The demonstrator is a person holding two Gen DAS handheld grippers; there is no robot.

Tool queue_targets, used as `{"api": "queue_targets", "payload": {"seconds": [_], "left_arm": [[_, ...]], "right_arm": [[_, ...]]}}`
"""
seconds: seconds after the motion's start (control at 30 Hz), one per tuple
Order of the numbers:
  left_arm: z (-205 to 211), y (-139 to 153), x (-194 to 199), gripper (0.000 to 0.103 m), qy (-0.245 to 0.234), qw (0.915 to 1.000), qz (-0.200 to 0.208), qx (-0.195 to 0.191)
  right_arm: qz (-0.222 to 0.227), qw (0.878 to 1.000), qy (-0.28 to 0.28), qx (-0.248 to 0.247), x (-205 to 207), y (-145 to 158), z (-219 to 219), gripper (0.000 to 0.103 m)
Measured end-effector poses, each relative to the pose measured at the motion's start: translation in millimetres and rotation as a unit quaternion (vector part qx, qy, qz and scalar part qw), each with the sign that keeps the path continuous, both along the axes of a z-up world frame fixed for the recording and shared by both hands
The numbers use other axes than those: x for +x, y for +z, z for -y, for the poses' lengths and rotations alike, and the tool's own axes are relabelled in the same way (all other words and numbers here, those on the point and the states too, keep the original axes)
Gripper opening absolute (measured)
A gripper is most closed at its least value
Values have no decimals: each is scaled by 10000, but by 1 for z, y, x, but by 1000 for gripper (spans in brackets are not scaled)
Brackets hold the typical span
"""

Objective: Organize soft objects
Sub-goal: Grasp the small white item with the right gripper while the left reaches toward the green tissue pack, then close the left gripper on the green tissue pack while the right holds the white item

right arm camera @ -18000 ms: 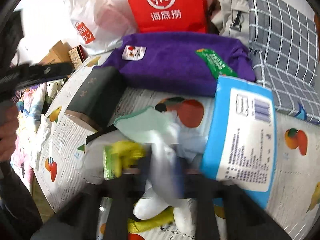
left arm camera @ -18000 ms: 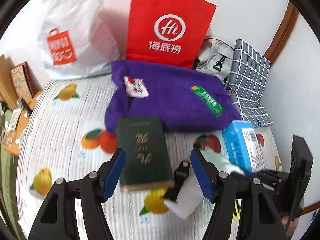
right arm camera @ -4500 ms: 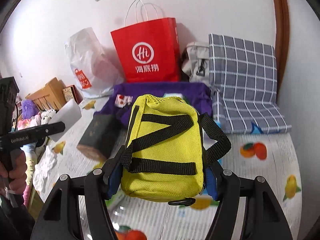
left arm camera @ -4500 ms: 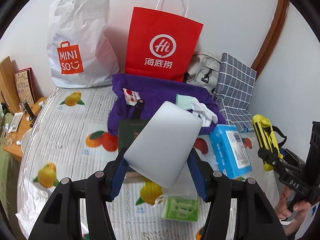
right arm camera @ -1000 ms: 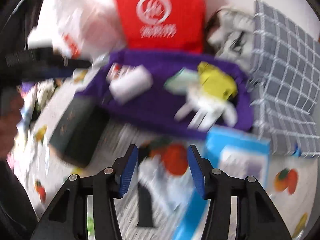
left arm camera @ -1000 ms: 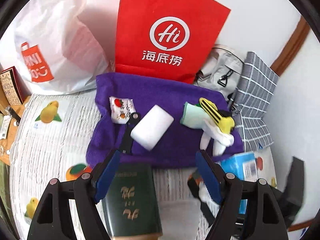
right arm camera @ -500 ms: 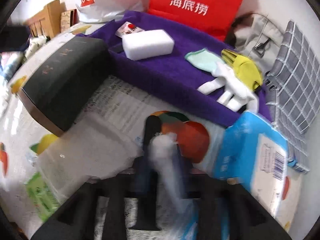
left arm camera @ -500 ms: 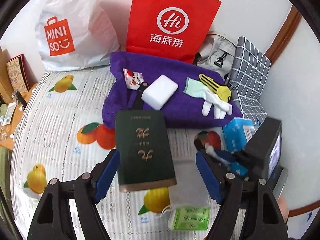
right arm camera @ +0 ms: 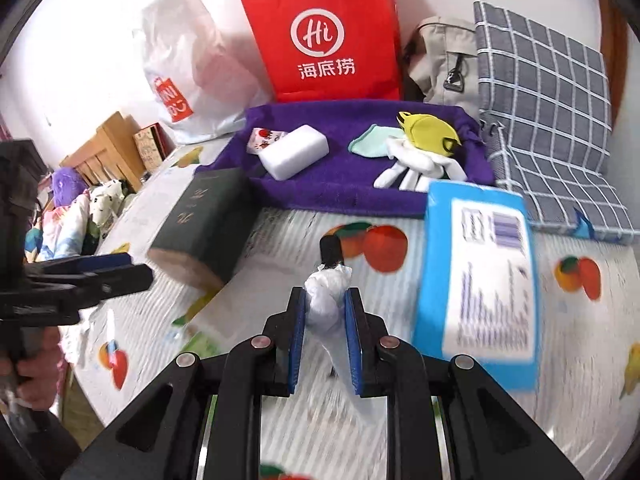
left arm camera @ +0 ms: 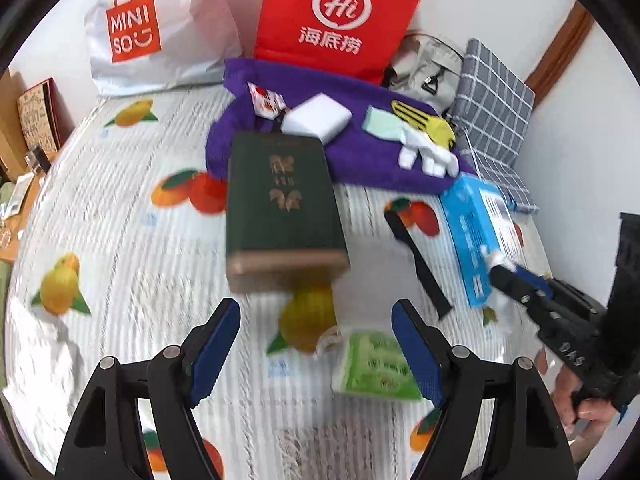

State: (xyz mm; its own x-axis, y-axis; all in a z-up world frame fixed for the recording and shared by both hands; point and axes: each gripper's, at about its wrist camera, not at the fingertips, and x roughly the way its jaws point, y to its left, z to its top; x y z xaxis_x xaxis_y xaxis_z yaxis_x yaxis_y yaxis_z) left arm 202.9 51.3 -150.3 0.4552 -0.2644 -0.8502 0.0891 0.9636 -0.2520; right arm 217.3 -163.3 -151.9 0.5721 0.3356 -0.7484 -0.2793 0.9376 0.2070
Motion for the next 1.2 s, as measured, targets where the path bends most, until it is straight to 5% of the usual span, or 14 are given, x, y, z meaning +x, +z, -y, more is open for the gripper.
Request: {"api": "queue_targets", "payload": {"seconds": [0.5, 1.07, 1.2], "left_arm": [[40, -36, -47, 77, -546, 9985, 1, 34], [89, -55, -34, 77, -909, 9907, 50, 1016], [93, -62, -28, 79, -850, 9896, -5, 1159]], "right_arm": [[117, 9969, -742, -219, -80, -36, 54, 20], [-47, 9951, -987, 107, -77, -83, 89, 24], [-51, 9957, -912, 175, -79, -82, 92, 39]]}}
